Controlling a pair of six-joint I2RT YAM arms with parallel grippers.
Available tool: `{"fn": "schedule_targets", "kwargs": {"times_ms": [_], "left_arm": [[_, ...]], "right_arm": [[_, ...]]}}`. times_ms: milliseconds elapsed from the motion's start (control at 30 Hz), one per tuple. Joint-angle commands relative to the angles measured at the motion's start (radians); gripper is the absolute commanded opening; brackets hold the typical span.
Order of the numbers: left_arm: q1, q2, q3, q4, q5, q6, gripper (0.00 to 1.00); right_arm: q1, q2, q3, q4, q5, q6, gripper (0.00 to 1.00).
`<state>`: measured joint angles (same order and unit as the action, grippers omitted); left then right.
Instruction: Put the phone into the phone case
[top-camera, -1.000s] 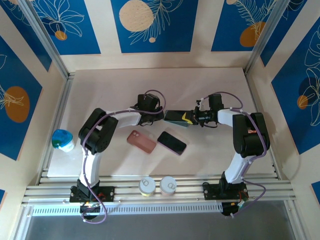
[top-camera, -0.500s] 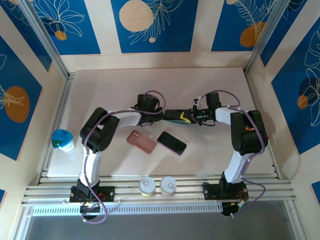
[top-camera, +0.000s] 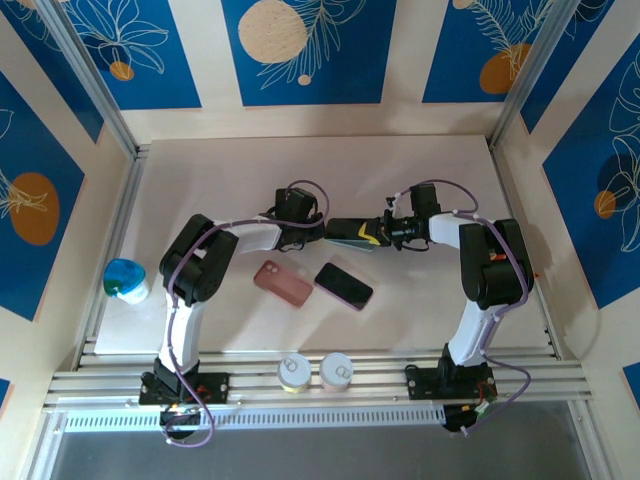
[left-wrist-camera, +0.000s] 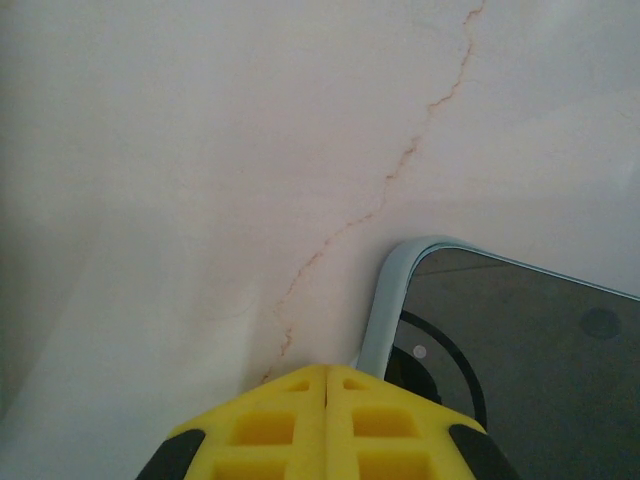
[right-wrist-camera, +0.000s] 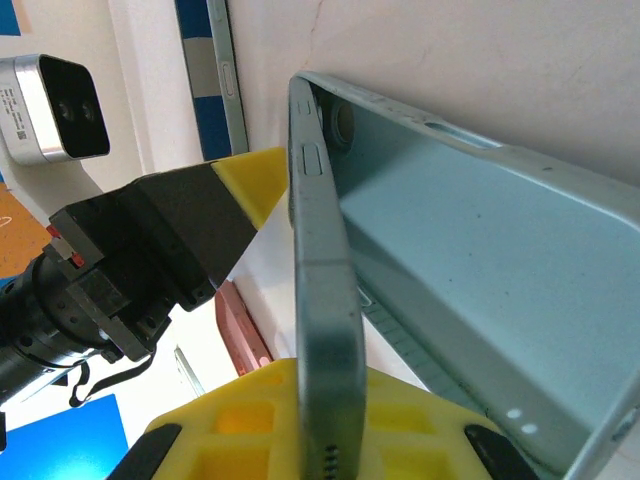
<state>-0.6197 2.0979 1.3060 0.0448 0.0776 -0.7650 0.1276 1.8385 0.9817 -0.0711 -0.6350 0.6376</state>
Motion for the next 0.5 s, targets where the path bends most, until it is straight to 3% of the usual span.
{"fn": "schedule_targets", "kwargs": {"times_ms": [0,467], "left_arm": [[-0.006,0.009,-0.010,0.035,0.045,-0.017,0.00],[-0.006,-0.026,-0.060,0.088,0.044,-0.040,0.00]], "right_arm": [[0.036,0.030,-0.003,-0.059,0.034,0.008,0.00],[0.043,-0.014,0.039,-0.184,0.096,-0.013,0.20]]}}
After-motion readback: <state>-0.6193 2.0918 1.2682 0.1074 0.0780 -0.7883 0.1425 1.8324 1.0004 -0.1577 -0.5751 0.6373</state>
